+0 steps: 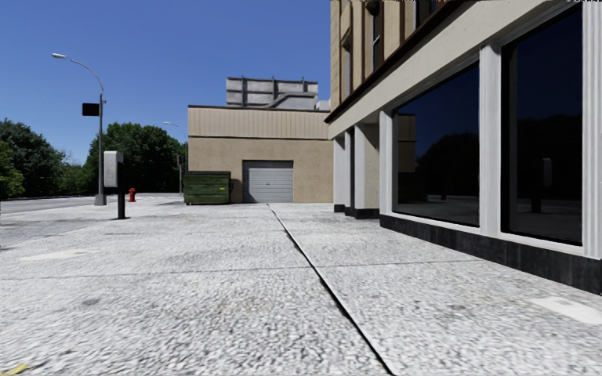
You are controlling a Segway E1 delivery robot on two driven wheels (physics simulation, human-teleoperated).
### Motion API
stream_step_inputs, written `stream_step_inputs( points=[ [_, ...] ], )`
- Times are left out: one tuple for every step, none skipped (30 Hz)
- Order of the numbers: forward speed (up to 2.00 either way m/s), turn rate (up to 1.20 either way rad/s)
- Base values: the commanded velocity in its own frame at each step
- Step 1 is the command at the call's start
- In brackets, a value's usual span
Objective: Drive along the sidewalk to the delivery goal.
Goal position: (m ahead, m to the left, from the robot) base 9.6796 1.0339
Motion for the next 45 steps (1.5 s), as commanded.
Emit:
stream_step_inputs(
  points=[
    [2.0, 0.0],
    [2.0, 0.0],
    [2.0, 0.0],
    [2.0, 0.0],
    [2.0, 0.0],
    [2.0, 0.0],
    [2.0, 0.0],
    [2.0, 0.0],
    [2.0, 0.0],
    [2.0, 0.0],
    [2.0, 0.0],
    [2.0, 0.0],
    [2.0, 0.0],
    [2.0, 0.0],
    [2.0, 0.0],
    [2.0, 0.0],
    [2.0, 0.0],
    [2.0, 0.0],
    [2.0, 0.0],
    [2.0, 0.0],
    [2.0, 0.0],
    [2.0, 0.0],
    [2.0, 0.0],
    [2.0, 0.0],
    [2.0, 0.0],
    [2.0, 0.0],
    [2.0, 0.0],
    [2.0, 0.0],
    [2.0, 0.0],
    [2.0, 0.0],
    [2.0, 0.1],
    [2.0, 0.14],
    [2.0, 0.16],
    [2.0, 0.16],
    [2.0, 0.19],
    [1.97, 0.21],
    [1.9, 0.23],
    [1.84, 0.24],
    [1.73, 0.24],
    [1.68, 0.24],
    [1.66, 0.24],
    [1.66, 0.24],
    [1.66, 0.24],
    [1.66, 0.24],
    [1.66, 0.24]
  ],
)
